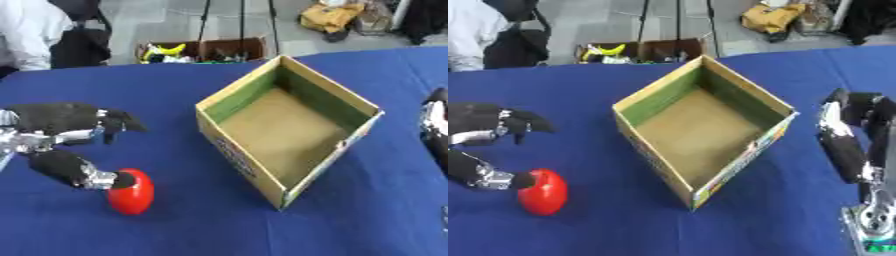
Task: Pick up objects on the table and place them in the box.
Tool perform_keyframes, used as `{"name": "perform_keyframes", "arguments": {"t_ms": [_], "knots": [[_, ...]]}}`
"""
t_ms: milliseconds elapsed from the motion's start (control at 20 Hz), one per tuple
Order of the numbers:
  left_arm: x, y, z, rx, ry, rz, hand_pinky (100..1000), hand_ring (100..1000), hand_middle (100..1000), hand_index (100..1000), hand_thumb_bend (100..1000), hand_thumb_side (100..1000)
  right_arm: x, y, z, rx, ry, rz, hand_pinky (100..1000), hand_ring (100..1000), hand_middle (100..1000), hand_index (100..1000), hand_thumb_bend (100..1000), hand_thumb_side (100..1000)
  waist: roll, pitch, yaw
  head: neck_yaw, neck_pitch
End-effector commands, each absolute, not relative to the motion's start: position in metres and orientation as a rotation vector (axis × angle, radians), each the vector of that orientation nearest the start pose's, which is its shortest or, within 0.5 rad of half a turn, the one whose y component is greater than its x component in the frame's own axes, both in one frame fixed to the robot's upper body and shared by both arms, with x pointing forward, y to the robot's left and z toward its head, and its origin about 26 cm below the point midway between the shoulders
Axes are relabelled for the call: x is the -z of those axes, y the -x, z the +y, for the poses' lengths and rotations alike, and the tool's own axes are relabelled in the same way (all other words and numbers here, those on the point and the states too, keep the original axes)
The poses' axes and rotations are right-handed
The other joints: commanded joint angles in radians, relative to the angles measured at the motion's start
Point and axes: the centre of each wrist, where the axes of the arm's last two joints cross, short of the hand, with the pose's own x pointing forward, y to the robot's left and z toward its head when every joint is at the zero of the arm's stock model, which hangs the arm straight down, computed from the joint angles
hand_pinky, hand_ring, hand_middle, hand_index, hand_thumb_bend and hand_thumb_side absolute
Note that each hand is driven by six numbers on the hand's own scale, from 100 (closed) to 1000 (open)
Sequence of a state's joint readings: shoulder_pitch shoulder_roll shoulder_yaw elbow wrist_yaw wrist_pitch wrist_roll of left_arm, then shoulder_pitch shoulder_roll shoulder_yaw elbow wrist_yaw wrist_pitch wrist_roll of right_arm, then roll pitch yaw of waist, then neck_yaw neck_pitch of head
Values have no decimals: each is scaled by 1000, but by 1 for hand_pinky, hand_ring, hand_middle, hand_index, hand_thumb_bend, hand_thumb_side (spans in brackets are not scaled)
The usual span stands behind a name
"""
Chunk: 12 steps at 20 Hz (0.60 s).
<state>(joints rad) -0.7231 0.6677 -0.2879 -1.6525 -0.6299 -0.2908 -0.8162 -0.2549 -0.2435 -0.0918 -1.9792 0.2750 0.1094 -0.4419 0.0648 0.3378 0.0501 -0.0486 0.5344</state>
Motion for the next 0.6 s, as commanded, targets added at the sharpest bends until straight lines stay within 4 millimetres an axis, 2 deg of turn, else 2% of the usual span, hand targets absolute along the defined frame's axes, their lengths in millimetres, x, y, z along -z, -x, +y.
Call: {"name": "perform_keyframes", "arguments": {"t_ms": [50, 600], "knots": [[-265, -375, 250, 2276, -694, -1316, 366, 675, 909, 1000, 615, 1000, -192, -296, -277, 130, 776, -2205, 564, 468, 373, 561, 100, 410, -3, -16, 0, 4, -13], [-238, -388, 253, 2337, -608, -1230, 304, 618, 887, 1000, 652, 1000, -192, -296, -276, 128, 769, -2208, 565, 468, 373, 560, 100, 407, -3, -11, -3, 12, -22]]}}
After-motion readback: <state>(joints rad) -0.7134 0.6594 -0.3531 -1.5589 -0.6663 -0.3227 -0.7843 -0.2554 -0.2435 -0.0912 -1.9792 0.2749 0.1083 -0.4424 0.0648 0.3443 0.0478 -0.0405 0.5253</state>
